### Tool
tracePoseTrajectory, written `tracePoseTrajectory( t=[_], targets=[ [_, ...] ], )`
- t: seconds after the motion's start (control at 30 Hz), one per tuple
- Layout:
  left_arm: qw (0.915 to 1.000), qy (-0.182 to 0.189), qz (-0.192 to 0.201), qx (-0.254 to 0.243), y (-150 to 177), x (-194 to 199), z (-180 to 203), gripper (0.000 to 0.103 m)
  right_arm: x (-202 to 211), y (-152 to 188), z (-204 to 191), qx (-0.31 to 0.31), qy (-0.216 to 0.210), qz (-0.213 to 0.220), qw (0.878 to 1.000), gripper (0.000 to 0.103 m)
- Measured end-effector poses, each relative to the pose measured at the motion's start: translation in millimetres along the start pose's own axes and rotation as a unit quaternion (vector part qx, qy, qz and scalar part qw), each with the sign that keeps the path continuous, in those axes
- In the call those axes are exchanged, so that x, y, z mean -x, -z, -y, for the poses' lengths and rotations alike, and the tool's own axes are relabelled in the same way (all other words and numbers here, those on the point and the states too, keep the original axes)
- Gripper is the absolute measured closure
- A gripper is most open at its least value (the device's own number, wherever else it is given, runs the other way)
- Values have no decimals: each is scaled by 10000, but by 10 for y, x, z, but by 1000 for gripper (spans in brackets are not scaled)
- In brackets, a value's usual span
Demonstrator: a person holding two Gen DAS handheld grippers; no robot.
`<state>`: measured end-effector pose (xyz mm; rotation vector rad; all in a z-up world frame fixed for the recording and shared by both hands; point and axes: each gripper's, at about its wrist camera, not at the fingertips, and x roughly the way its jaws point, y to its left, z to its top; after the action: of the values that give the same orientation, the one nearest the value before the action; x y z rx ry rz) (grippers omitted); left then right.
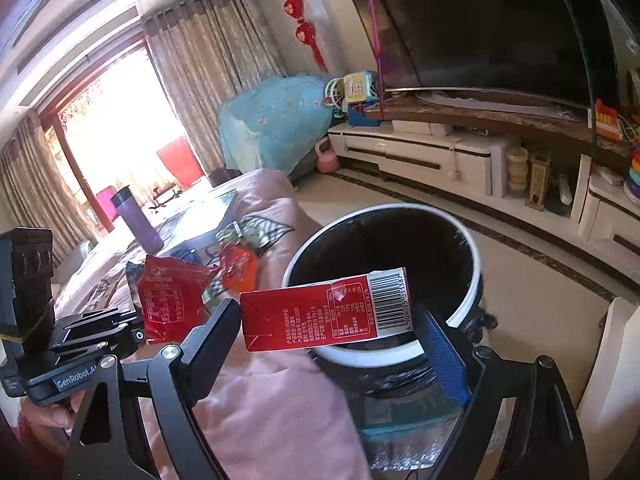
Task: Collect trash
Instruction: 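Carry bag and carton over the bin and open both tools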
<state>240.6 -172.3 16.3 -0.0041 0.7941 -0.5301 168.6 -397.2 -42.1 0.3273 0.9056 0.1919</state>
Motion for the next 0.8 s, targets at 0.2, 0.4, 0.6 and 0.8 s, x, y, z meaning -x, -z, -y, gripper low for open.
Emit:
tracePoseTrajectory(
  t=[0.2, 0.4, 0.6, 0.8],
  targets=[
    [9999, 40, -154, -59, -196, -373, 54, 94, -150, -126, 232, -116, 116, -104, 9998, 15],
    [9995, 56, -302, -53, -379, -680, 97, 93, -305, -203, 464, -281, 142, -244, 9992, 15],
    [9990, 75, -432, -66, -530, -942, 120, 93, -402, -274, 576, -325, 141, -325, 9988, 15],
    [9983, 79, -569, -46, -602, -1144, 108, 93, -452, -335, 634, -326, 127, -392, 9986, 14]
  ],
)
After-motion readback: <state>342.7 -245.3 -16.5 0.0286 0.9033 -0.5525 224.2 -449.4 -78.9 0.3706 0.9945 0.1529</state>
